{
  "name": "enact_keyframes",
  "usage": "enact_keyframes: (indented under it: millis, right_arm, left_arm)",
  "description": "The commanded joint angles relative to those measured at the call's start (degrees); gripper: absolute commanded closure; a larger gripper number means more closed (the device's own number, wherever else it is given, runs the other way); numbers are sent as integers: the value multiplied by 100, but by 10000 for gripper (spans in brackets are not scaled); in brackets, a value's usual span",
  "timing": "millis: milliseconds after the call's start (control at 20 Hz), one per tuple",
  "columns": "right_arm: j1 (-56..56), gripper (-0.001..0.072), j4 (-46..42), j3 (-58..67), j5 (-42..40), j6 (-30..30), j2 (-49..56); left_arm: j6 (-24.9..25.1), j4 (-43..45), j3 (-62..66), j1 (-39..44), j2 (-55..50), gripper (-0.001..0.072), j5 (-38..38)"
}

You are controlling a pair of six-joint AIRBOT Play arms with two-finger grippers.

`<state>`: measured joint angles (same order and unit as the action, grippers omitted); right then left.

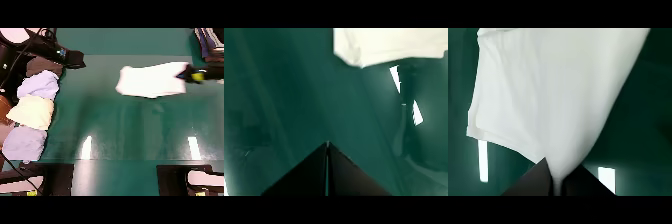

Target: Fold the shirts.

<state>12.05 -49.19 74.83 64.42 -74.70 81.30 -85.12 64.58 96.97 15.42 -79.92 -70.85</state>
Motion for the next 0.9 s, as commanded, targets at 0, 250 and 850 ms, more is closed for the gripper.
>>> enact_keyframes:
  millis: [0, 250, 850]
  right_arm:
    - [2085, 699, -334, -857, -157, -57, -1014]
    - [4356, 699, -341, -1943, -579, -98, -1744]
    - [4028, 83, -2841, -1781, 452, -234, -1777]
  left_arm:
    - [-55, -11, -2, 240, -2, 679, 146]
    - [-199, -20, -2, 247, -2, 679, 247]
    - [28, -9, -2, 245, -2, 678, 225]
